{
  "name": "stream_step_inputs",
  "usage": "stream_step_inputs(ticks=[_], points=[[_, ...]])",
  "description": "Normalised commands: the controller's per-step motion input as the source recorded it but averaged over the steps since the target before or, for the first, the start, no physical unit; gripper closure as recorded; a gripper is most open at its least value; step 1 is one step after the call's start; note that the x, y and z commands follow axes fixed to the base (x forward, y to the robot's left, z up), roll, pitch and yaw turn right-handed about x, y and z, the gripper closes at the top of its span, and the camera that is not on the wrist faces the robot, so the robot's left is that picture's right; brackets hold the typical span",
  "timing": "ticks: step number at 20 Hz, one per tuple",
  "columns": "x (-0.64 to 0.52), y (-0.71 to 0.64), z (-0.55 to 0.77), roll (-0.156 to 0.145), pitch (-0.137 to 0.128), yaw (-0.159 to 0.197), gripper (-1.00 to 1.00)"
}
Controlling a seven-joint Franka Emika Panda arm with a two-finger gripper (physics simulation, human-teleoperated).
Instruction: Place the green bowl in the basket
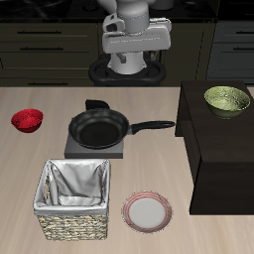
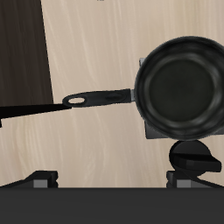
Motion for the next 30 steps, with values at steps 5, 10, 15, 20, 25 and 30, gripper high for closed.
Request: stream_step_inputs(ticks=[5,10,15,20,25,30], points=[[0.11,0.27,0.08,0.026,-0.022,0.035,-1.0],[0.13,0.29,0.12,0.028,-0.027,0.022,-1.0],[0.17,0.32,0.11,0.039,-0.012,-0.004,-1.0],[0.16,0.33,0.09,0.028,-0.024,0.01,-1.0],[0.19,0.34,0.11,-0.02,-0.034,0.05,-1.0],[0.21,0.23,0.18,-0.012,-0.044,0.01,-1.0]])
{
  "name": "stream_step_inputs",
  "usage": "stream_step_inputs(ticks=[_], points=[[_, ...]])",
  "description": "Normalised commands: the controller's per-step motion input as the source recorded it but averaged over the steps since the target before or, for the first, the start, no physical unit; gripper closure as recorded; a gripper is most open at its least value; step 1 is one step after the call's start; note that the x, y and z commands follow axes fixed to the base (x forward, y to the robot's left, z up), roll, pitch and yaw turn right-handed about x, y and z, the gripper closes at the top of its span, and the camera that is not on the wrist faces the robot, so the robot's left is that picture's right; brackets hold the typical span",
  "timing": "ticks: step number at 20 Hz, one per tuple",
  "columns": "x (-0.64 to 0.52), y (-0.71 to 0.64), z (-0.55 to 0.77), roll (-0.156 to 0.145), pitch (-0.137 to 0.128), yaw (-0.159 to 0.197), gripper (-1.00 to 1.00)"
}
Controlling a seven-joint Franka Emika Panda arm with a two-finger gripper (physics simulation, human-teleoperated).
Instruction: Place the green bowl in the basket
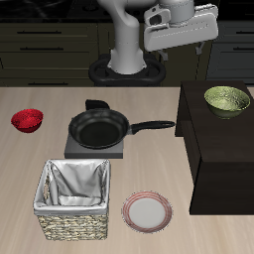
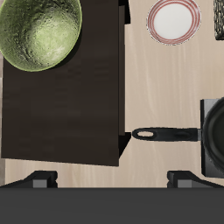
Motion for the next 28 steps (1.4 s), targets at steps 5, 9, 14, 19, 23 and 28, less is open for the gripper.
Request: stream_step_inputs(ticks=[5,9,14,19,23,28], points=[[0.29,0.24,0.21,-0.022,-0.042,-0.01,-1.0],[0.37,0.05,0.16,-0.063,-0.033,-0.029,-1.0],[0.48,0.02,0.05,-0.07,0.008,-0.023,-1.0],[0.32,-0.03,-0.02,-0.044,0.028,-0.024,-1.0],[0.35,0.08,0.0,-0.056,0.012,-0.013,-1.0],[0.17,0.1,-0.06,-0.008,0.008,0.01,-1.0]])
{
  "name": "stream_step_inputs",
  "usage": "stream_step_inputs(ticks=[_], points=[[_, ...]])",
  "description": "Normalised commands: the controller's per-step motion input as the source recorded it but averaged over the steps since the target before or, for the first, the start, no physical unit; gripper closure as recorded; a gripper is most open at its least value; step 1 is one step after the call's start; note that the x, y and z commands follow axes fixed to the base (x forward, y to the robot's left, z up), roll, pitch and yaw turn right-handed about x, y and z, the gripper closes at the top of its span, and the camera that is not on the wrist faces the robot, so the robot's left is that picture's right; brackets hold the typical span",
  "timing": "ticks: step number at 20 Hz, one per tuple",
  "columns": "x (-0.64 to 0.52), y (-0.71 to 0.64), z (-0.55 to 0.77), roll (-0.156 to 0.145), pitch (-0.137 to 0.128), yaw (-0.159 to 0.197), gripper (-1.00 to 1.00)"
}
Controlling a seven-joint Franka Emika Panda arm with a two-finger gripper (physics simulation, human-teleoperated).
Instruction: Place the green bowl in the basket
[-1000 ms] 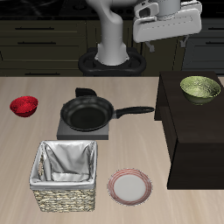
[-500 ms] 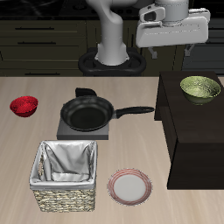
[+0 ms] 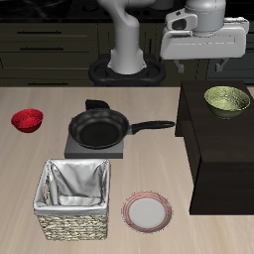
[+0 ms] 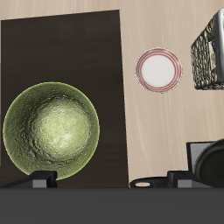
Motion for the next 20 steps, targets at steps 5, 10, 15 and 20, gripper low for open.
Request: stream_step_inputs(ticks=[5,10,15,20], points=[[0.11,0.0,-0.16,-0.009,0.02,0.005,-1.0],[0.16,0.0,-0.28,-0.002,0.03,0.014,-1.0],[-0.03,0.08,-0.26,0.031,0.02,0.013,-1.0],[-0.08,0.09,-0.19,0.044,0.03,-0.002,-1.0]])
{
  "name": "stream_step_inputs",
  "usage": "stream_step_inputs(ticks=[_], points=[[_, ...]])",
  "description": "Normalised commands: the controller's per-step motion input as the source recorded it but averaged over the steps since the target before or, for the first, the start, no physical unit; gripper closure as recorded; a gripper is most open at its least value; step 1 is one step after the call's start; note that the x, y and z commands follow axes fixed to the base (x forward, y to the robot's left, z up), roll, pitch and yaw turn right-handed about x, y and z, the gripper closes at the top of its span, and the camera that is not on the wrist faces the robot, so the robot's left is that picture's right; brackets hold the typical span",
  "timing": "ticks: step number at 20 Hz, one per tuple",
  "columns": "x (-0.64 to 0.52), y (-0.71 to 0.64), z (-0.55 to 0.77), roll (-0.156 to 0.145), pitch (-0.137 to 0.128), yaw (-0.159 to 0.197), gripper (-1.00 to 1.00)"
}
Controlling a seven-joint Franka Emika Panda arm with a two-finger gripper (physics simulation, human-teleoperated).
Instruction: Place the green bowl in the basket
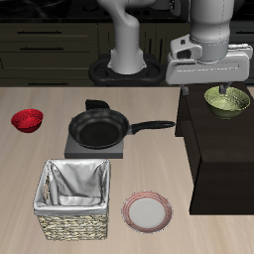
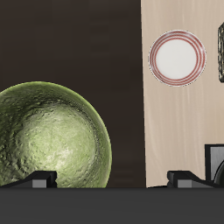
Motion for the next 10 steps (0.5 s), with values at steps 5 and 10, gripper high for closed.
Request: stream_step_inputs(ticks=[5,10], points=[[-0.11,0.13,-0.23,0.088,0.027,0.038,1.0],[-0.05,0.0,-0.17,0.032,0.028,-0.001,1.0]])
